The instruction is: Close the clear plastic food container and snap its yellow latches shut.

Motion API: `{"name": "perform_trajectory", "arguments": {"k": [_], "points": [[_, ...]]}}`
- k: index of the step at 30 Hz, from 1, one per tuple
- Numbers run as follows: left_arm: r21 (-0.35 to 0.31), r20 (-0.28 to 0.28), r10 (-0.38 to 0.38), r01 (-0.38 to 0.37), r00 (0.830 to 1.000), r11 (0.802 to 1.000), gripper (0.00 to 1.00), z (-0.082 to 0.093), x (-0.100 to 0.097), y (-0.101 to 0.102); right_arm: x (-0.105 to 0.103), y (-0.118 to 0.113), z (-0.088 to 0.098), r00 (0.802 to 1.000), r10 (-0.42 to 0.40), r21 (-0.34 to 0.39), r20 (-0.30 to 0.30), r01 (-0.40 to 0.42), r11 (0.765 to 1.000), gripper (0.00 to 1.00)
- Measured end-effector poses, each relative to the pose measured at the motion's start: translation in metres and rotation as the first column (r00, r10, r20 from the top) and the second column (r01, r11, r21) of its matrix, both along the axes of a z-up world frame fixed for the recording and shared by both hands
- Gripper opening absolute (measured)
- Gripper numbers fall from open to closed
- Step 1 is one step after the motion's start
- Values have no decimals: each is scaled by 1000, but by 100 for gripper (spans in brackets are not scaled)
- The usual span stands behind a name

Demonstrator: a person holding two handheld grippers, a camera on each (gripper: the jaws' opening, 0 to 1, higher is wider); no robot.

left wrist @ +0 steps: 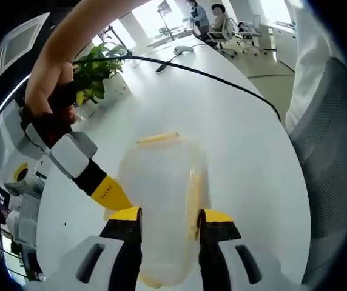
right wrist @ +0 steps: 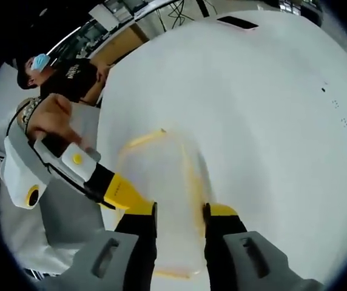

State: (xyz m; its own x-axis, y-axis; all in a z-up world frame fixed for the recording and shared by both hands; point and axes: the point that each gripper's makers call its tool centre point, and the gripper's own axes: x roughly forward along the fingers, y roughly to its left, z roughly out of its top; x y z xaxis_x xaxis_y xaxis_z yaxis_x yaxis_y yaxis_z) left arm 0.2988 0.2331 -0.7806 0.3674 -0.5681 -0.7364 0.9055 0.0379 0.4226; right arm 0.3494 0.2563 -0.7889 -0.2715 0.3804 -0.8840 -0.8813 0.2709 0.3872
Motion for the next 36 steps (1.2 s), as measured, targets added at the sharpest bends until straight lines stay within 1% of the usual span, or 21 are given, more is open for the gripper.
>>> {"name": "perform_trajectory", "arguments": {"k": [7, 10, 14, 17, 18, 19, 20, 21, 22, 23, 24, 25, 26, 27, 28, 29, 31, 32, 34, 35, 36], "points": [[-5, 9, 4, -4, 1000, 1000, 31, -1, -1, -1, -5, -4, 2, 1000, -18, 53, 21, 17, 998, 27], [-22, 5, 3, -2, 1000, 1000, 31, 0, -1, -1, -6, -5, 3, 999, -26, 68, 33, 24, 997, 28], [-19, 13, 1, 0, 1000, 1000, 32, 1, -2, -1, -8, -5, 5, 997, -13, 83, 72, 7, 997, 28], [-21, 10, -2, 2, 1000, 1000, 32, 1, -2, -2, -8, -6, 7, 995, -10, 80, 98, 2, 997, 28], [-42, -12, 24, -25, 1000, 999, 33, 2, -2, -2, -8, -7, 7, 995, -19, 79, 100, 11, 997, 28], [-68, -68, 64, -69, 996, 995, 34, 3, -4, -4, -7, -8, 8, 994, -27, 85, 102, 19, 996, 28], [-66, -96, 56, -63, 994, 996, 43, 3, -7, -5, -6, -9, 9, 994, -35, 90, 104, 26, 996, 29], [-34, -144, 77, -83, 987, 996, 50, -3, -12, 1, -1, -10, 9, 990, -34, 94, 135, 22, 995, 30], [-59, -111, 67, -74, 992, 996, 55, 1, -8, -2, 3, -14, 10, 985, -16, 83, 170, 2, 997, 33], [-52, -91, 73, -78, 993, 996, 63, 1, -7, 0, 7, -21, 11, 979, 18, 55, 204, -30, 998, 37], [-45, -59, 66, -69, 996, 997, 68, 3, -4, 3, 9, -23, 13, 974, 16, 57, 226, -30, 998, 42], [-34, -54, 40, -42, 998, 999, 69, 5, -7, 6, 7, -24, 15, 976, 4, 66, 217, -19, 998, 48], [-43, -65, 41, -43, 997, 998, 69, 9, -9, 9, 6, -25, 18, 977, -10, 79, 215, -7, 997, 52], [-51, -66, 40, -43, 997, 998, 69, 11, -9, 9, 4, -26, 20, 977, -10, 88, 212, -9, 996, 55], [-79, -62, 45, -50, 997, 996, 70, 18, -6, 10, -2, -28, 23, 977, 1, 98, 211, -22, 995, 58], [-81, -66, 51, -56, 997, 995, 72, 20, -5, 12, -3, -29, 23, 977, 3, 100, 213, -25, 995, 60], [-86, -66, 72, -78, 995, 993, 77, 26, 3, 21, -11, -36, 25, 973, 32, 97, 230, -56, 994, 63], [-85, -64, 84, -89, 994, 992, 80, 29, 9, 27, -13, -42, 25, 963, 73, 74, 260, -95, 993, 64], [-59, -74, 95, -100, 993, 993, 87, 30, 14, 36, -15, -49, 26, 948, 100, 48, 302, -120, 992, 64], [-35, -76, 99, -102, 992, 994, 91, 30, 17, 43, -19, -51, 28, 944, 112, 44, 311, -132, 990, 65], [-7, -74, 94, -95, 993, 995, 93, 30, 19, 48, -22, -51, 31, 940, 119, 46, 320, -141, 989, 66]]}}
